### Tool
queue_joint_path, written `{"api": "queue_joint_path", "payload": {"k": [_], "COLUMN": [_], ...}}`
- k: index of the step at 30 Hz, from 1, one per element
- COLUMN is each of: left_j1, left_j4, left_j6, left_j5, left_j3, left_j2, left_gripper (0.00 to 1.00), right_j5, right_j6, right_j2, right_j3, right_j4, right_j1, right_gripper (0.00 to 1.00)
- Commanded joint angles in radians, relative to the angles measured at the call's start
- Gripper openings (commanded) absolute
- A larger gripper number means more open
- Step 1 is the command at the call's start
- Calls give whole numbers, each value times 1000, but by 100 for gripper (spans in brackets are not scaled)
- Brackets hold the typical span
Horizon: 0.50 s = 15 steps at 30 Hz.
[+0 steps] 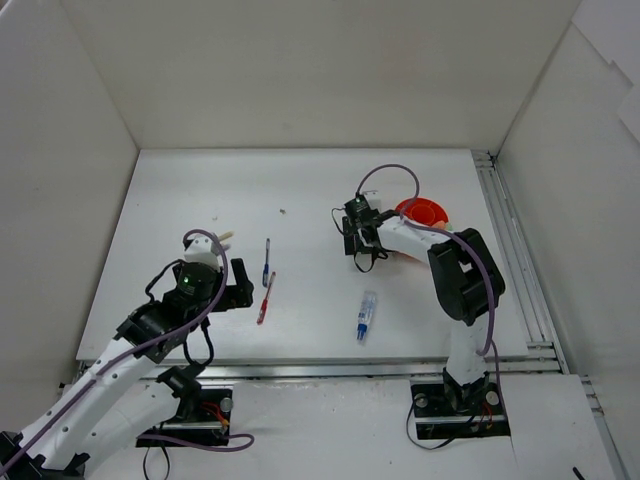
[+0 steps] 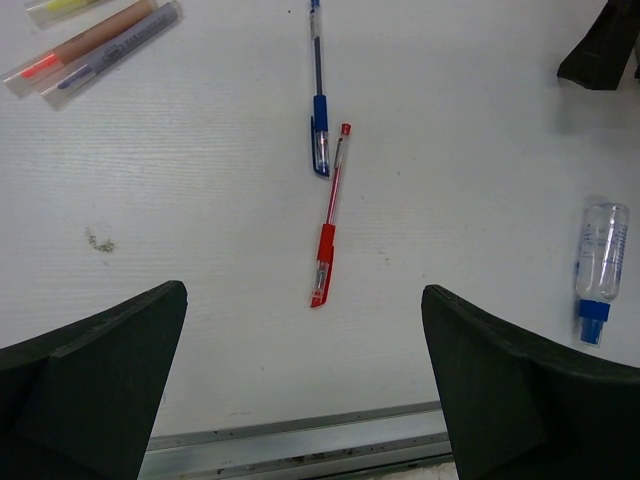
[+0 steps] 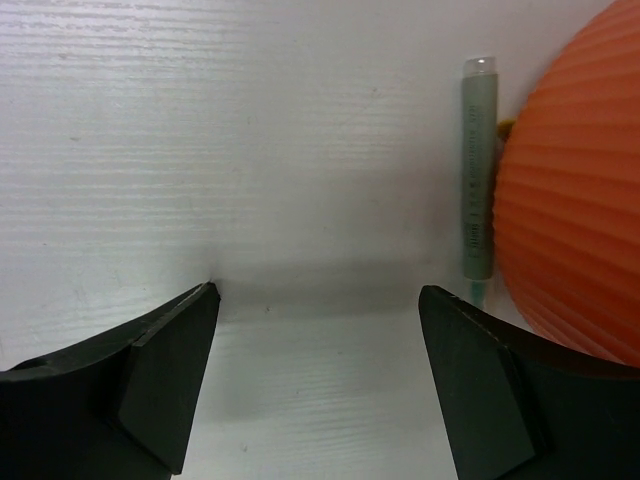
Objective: Sort the stationery into containers
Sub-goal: Pick up the pen from the center of the board.
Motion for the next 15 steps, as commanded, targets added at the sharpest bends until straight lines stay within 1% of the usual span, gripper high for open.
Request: {"api": "queue_joint_path", "payload": {"k": [1,3,4,5,8,15], "left_j1": [-5,-5,-5,-5,-5,-5], "left_j4": [50,63,63,64,67,50], "left_j6": [-4,-4,-5,-4,-4,12], "left_j5": [-19,-19,-19,-22,-25,-36], "left_j3": [49,46,43,43,42,60], "left_j2": [21,23,21,23,20,32], "left_gripper": [100,100,100,100,100,100], "right_j5": [139,172,216,233,267,290], "right_j6": [-27,-13,-7,-6,20,47], "right_j2": [-92,-103,-106,-108,-103,-83], "right_j3": [-20,-30,-35,-38,-49,-53], "right_j4": [-28,-29,-29,-31,-36,-37], "right_j1": [31,31,28,25,19,-22], "right_gripper": [79,81,81,84,87,86]}}
